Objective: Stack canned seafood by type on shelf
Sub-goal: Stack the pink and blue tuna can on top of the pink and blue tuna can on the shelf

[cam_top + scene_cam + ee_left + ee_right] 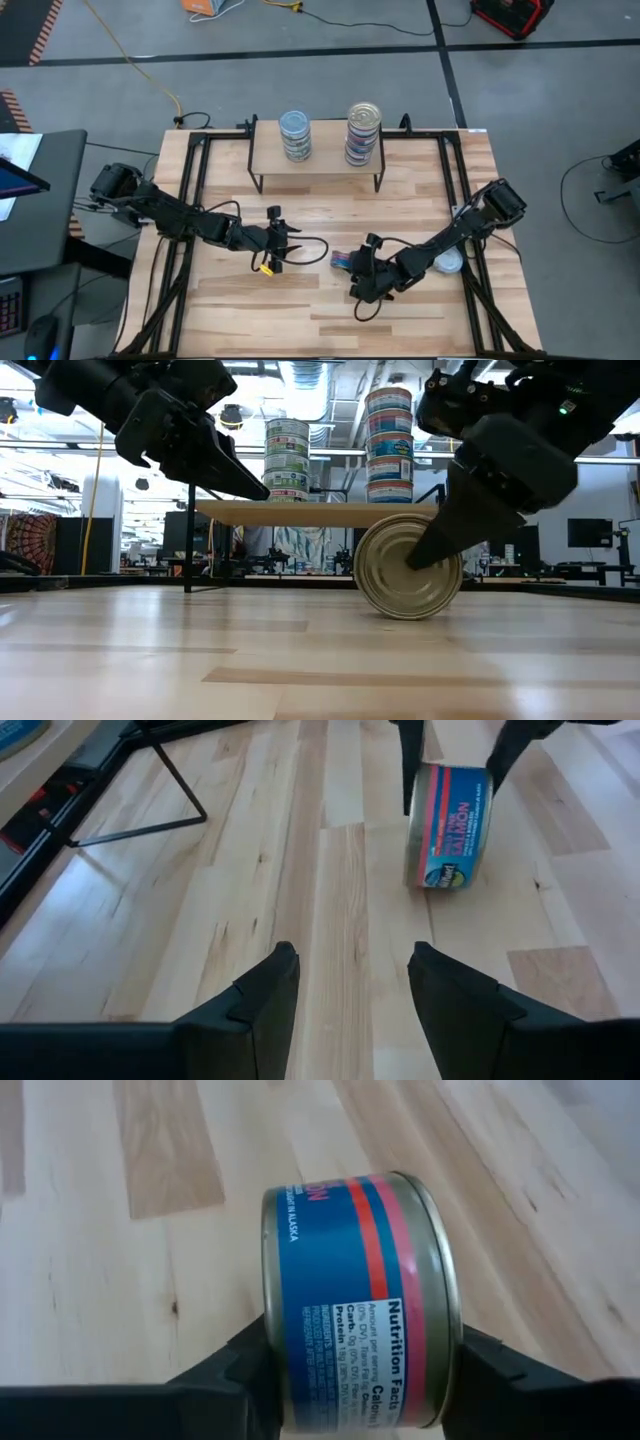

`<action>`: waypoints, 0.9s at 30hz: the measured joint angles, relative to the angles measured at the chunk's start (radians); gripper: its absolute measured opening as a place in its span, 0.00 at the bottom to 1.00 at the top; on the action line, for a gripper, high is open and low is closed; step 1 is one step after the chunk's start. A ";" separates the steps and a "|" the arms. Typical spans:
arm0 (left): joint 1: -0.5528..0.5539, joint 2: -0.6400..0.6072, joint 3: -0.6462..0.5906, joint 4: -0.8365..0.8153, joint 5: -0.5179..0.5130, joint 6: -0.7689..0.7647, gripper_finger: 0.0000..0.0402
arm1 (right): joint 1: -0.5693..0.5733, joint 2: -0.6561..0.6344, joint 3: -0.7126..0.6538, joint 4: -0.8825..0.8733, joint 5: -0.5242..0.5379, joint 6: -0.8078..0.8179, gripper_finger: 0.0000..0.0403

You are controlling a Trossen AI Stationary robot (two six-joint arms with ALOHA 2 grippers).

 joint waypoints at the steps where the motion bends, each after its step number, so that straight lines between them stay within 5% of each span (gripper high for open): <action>1: 0.000 0.000 0.000 0.002 0.000 0.000 0.46 | 0.000 -0.011 0.000 -0.011 -0.001 -0.035 0.53; 9: 0.001 0.037 -0.001 0.169 0.028 0.051 0.46 | -0.033 -0.220 0.143 -0.324 0.112 -0.246 0.53; 14: 0.002 0.041 -0.001 0.235 0.115 0.137 0.46 | -0.070 -0.396 0.258 -0.490 0.341 -0.425 0.55; 19: 0.001 0.037 -0.005 0.240 0.288 0.227 0.46 | -0.166 -0.530 0.334 -0.438 0.379 -0.813 0.54; 27: 0.043 0.028 -0.012 0.262 0.237 0.255 0.46 | -0.364 -0.613 0.355 -0.209 0.379 -1.369 0.56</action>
